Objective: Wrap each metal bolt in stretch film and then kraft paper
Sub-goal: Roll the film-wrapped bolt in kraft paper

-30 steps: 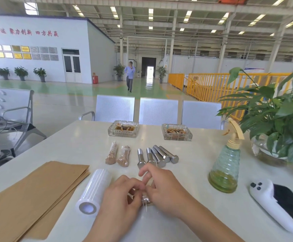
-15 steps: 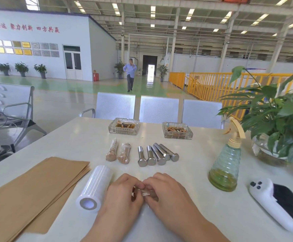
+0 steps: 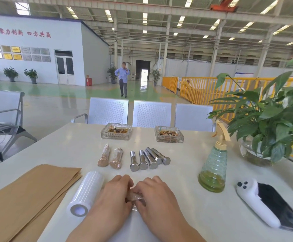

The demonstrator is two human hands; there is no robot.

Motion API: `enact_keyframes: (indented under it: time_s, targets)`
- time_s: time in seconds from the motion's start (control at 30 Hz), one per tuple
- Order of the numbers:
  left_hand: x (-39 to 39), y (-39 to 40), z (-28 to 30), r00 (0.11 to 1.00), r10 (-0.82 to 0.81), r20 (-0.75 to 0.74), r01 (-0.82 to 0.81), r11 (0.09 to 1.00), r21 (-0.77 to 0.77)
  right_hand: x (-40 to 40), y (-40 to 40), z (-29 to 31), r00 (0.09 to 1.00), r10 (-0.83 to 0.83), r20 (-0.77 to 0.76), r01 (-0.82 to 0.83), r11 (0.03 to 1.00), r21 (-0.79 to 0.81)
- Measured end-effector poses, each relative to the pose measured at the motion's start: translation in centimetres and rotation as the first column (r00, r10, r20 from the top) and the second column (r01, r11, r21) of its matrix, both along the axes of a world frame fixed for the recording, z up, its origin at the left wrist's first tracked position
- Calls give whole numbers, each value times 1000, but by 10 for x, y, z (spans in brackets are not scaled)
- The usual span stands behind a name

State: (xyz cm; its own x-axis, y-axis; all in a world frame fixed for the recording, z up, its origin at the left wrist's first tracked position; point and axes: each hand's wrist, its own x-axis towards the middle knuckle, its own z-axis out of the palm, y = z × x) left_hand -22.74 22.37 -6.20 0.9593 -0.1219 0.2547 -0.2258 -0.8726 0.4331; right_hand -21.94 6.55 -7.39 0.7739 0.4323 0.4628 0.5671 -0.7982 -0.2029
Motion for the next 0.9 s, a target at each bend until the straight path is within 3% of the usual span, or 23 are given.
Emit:
enact_keyframes:
  time_s: [0.33,0.6,0.73,0.8,0.9]
  targets:
    - [1,-18,16,997,54,-62,-35,960,279,-7,-3,9,1000,-25,-1,25,1000,-11]
    - [-6,7,34,995,-34,-91,51,981,189,-19,9,12,984,-124,130,137,986,-98]
    - [-17,25,43,984,176,32,-177,928,329,-20,10,12,983,-128,131,140,987,-86]
    - [-21,27,44,957,288,-23,-256,882,395,-20,12,11,983,-129,130,137,989,-58]
    - [-25,32,45,922,376,-91,-324,880,347,-19,12,9,979,-149,137,158,986,-57]
